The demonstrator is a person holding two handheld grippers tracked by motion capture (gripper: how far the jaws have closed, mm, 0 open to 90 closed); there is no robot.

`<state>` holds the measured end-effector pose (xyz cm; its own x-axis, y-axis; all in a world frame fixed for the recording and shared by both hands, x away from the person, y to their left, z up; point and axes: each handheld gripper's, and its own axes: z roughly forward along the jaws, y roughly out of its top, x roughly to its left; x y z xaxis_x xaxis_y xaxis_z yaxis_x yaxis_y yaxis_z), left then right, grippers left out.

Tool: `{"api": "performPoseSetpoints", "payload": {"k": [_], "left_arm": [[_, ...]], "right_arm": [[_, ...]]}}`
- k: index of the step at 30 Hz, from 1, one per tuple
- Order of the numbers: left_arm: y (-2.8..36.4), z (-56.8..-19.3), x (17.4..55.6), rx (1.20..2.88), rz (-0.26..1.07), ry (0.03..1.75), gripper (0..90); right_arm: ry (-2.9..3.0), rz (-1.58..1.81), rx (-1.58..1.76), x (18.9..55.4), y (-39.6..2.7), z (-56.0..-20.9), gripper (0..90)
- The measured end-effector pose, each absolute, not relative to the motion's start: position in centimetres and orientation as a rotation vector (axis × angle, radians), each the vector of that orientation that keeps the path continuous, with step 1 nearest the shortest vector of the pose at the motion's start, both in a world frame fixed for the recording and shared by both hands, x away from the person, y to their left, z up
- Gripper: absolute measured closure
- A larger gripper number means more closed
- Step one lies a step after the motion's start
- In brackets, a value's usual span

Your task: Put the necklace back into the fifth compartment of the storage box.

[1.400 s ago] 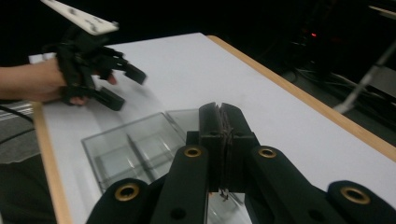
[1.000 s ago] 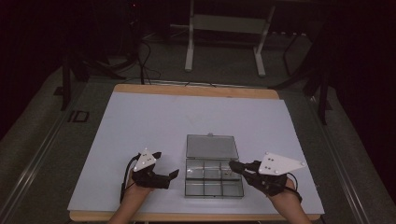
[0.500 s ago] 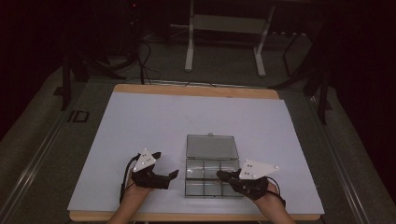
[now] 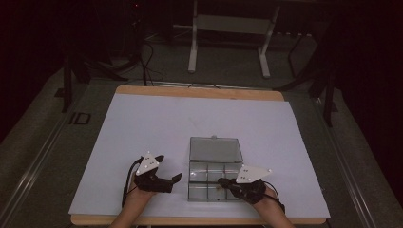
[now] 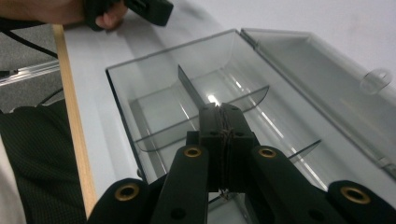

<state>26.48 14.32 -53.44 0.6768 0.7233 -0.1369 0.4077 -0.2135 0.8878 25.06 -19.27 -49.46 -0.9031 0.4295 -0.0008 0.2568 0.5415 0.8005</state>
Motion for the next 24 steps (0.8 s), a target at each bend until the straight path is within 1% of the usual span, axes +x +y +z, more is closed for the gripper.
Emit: {"api": "performPoseSetpoints", "payload": {"k": [6,11,15,22,24], "left_arm": [[14.4,-53.4,26.4,1.841,0.381,0.892,3.0],[14.4,-53.4,26.4,1.836,0.382,0.893,3.0],[14.5,-53.4,26.4,1.839,0.384,0.894,3.0],[14.5,-53.3,26.3,1.836,0.387,0.894,3.1],[14.4,-53.3,26.4,1.835,0.385,0.895,3.0]], "right_arm": [[2.61,1.241,0.597,25.5,-18.9,-50.7,88.6],[2.623,1.21,0.597,25.6,-18.5,-51.0,87.9],[2.627,1.227,0.599,25.6,-18.6,-50.9,81.7],[2.607,1.246,0.606,25.5,-19.2,-50.3,75.5],[2.592,1.256,0.618,25.5,-19.6,-50.0,71.6]]}}
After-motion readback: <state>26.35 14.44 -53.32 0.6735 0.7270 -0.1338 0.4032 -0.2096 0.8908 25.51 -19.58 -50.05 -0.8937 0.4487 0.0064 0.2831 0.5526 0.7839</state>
